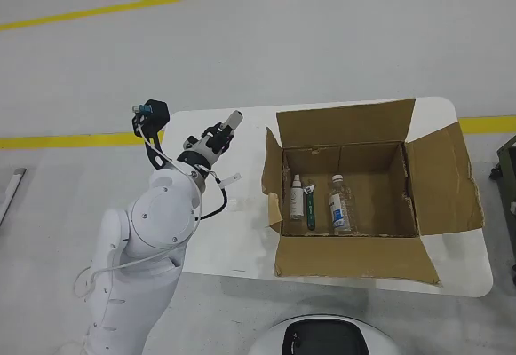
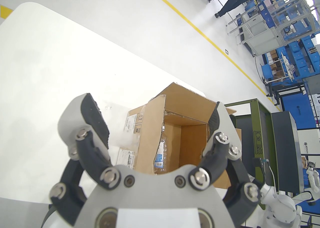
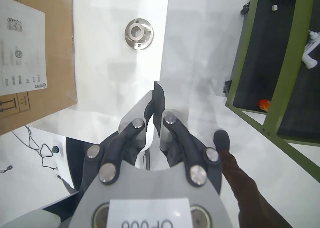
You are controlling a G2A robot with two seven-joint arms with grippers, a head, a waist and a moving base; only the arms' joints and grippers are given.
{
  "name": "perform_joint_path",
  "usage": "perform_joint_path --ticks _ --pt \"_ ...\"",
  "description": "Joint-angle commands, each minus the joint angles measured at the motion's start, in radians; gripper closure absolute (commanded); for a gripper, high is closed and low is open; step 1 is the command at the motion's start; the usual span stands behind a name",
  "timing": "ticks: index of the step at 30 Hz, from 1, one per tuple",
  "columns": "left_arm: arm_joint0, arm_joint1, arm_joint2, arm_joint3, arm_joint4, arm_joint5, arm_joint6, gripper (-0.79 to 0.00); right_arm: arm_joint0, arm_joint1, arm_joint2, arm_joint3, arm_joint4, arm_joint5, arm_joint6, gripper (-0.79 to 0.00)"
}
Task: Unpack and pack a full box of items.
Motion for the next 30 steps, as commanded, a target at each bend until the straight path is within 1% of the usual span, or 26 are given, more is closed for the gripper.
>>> perform_joint_path --ticks 1,5,10,11,13,14,15,16,18,20,21,26,30 --pt "0.0 0.0 0.0 0.0 0.0 0.0 0.0 -0.785 0.093 0.007 -0.06 0.046 -0.048 0.014 0.029 0.0" --pt "0.0 0.0 0.0 0.0 0.0 0.0 0.0 -0.785 0.257 0.019 -0.177 0.147 -0.129 -0.003 0.077 0.0" --pt "0.0 0.0 0.0 0.0 0.0 0.0 0.0 -0.785 0.439 0.02 -0.33 0.296 -0.202 -0.028 0.127 0.0" --pt "0.0 0.0 0.0 0.0 0.0 0.0 0.0 -0.785 0.468 0.019 -0.362 0.317 -0.218 -0.037 0.136 -0.034" --pt "0.0 0.0 0.0 0.0 0.0 0.0 0.0 -0.785 0.515 0.015 -0.413 0.361 -0.222 -0.038 0.137 -0.058" --pt "0.0 0.0 0.0 0.0 0.0 0.0 0.0 -0.785 0.532 0.013 -0.44 0.382 -0.23 -0.044 0.141 -0.086" --pt "0.0 0.0 0.0 0.0 0.0 0.0 0.0 -0.785 0.548 0.011 -0.463 0.403 -0.236 -0.048 0.142 -0.139" --pt "0.0 0.0 0.0 0.0 0.0 0.0 0.0 -0.785 0.563 0.009 -0.483 0.423 -0.243 -0.049 0.14 -0.222" --pt "0.0 0.0 0.0 0.0 0.0 0.0 0.0 -0.785 0.585 0.004 -0.512 0.461 -0.239 -0.046 0.131 -0.252" --pt "0.0 0.0 0.0 0.0 0.0 0.0 0.0 -0.785 0.599 0.002 -0.535 0.491 -0.249 -0.045 0.122 -0.323" --pt "0.0 0.0 0.0 0.0 0.0 0.0 0.0 -0.785 0.604 0.0 -0.544 0.505 -0.247 -0.044 0.118 -0.372" --pt "0.0 0.0 0.0 0.0 0.0 0.0 0.0 -0.785 0.624 -0.004 -0.578 0.559 -0.247 -0.048 0.096 -0.391" --pt "0.0 0.0 0.0 0.0 0.0 0.0 0.0 -0.785 0.629 -0.009 -0.599 0.588 -0.233 -0.05 0.074 -0.382"
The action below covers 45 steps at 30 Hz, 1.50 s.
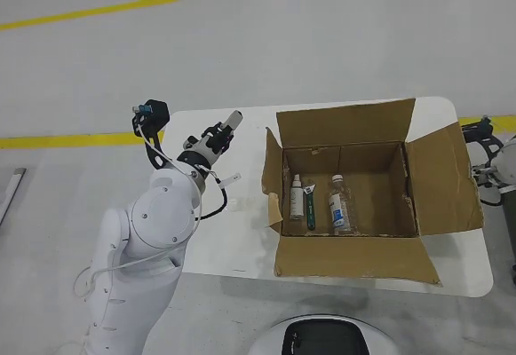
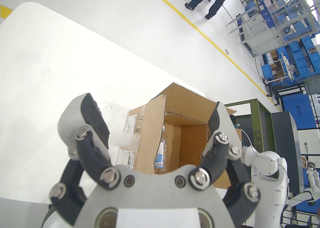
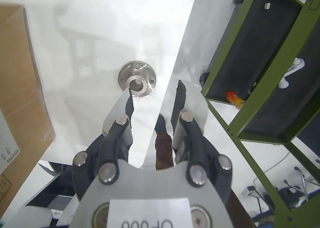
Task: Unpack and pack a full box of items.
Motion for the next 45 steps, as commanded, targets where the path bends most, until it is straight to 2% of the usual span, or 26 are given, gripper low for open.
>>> perform_joint_path --ticks 1,11,38,45 --pt "0.0 0.0 0.0 0.0 0.0 0.0 0.0 -0.785 -0.001 -0.002 -0.009 0.012 0.008 -0.001 -0.014 -0.385" --pt "0.0 0.0 0.0 0.0 0.0 0.0 0.0 -0.785 0.005 -0.01 -0.047 0.056 0.023 0.01 -0.061 -0.366" --pt "0.0 0.0 0.0 0.0 0.0 0.0 0.0 -0.785 0.035 -0.017 -0.101 0.126 0.027 0.004 -0.082 -0.339" --pt "0.0 0.0 0.0 0.0 0.0 0.0 0.0 -0.785 0.046 -0.021 -0.117 0.145 0.029 0.007 -0.087 -0.268"
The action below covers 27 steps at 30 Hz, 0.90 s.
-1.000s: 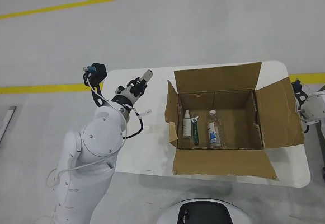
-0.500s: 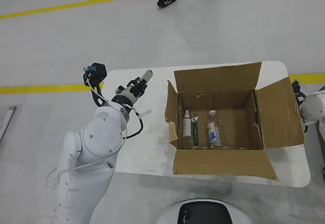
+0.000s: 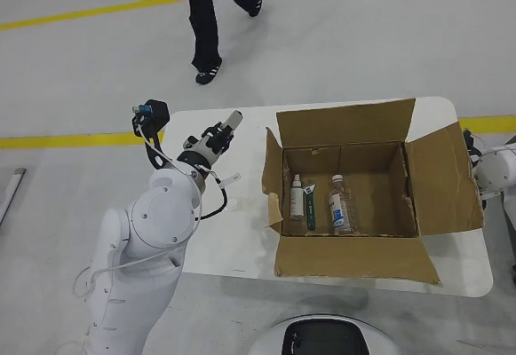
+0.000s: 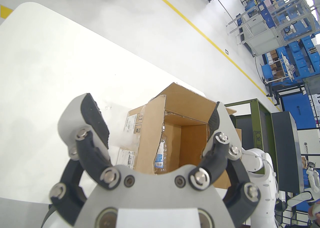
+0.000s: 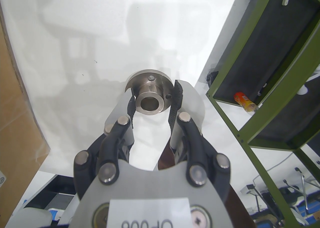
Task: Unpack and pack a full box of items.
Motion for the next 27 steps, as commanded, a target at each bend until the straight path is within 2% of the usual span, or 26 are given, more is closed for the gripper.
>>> perform_joint_path --ticks 1,6,8,13,18,23,27 --pt "0.0 0.0 0.0 0.0 0.0 0.0 0.0 -0.785 0.004 -0.001 -0.005 0.006 0.002 0.001 -0.001 -0.259" --pt "0.0 0.0 0.0 0.0 0.0 0.0 0.0 -0.785 0.013 -0.004 -0.016 0.019 0.002 0.002 -0.003 -0.114" --pt "0.0 0.0 0.0 0.0 0.0 0.0 0.0 -0.785 0.016 -0.005 -0.02 0.024 -0.001 0.003 -0.006 0.0" --pt "0.0 0.0 0.0 0.0 0.0 0.0 0.0 -0.785 0.025 -0.005 -0.021 0.03 0.0 0.005 -0.01 0.0" --pt "0.0 0.0 0.0 0.0 0.0 0.0 0.0 -0.785 0.019 0.008 0.046 0.001 0.049 0.021 -0.009 0.0" --pt "0.0 0.0 0.0 0.0 0.0 0.0 0.0 -0.785 -0.021 0.035 0.222 -0.042 0.185 0.07 -0.032 0.0" --pt "0.0 0.0 0.0 0.0 0.0 0.0 0.0 -0.785 -0.075 0.057 0.434 -0.08 0.421 0.096 -0.056 0.0"
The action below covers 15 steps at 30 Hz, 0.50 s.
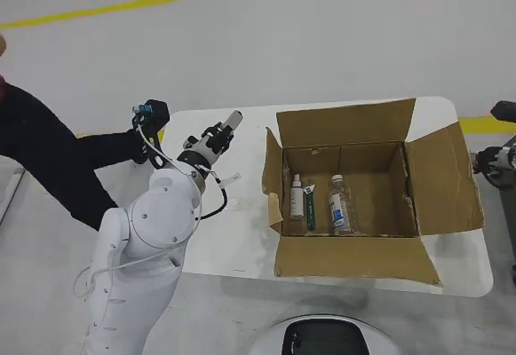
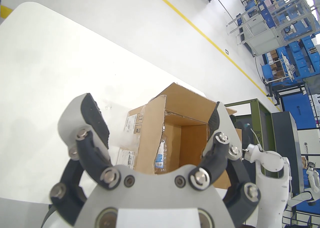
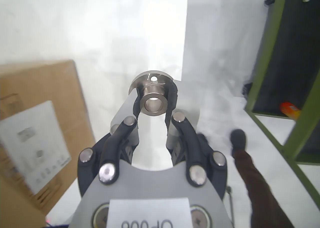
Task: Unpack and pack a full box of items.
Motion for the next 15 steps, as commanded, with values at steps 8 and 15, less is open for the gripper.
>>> perform_joint_path --ticks 8,15 --pt "0.0 0.0 0.0 0.0 0.0 0.0 0.0 -0.785 -0.144 0.02 0.349 -0.119 0.566 0.003 0.057 0.0" --pt "0.0 0.0 0.0 0.0 0.0 0.0 0.0 -0.785 -0.203 0.017 0.342 -0.271 0.782 0.003 0.081 0.0"
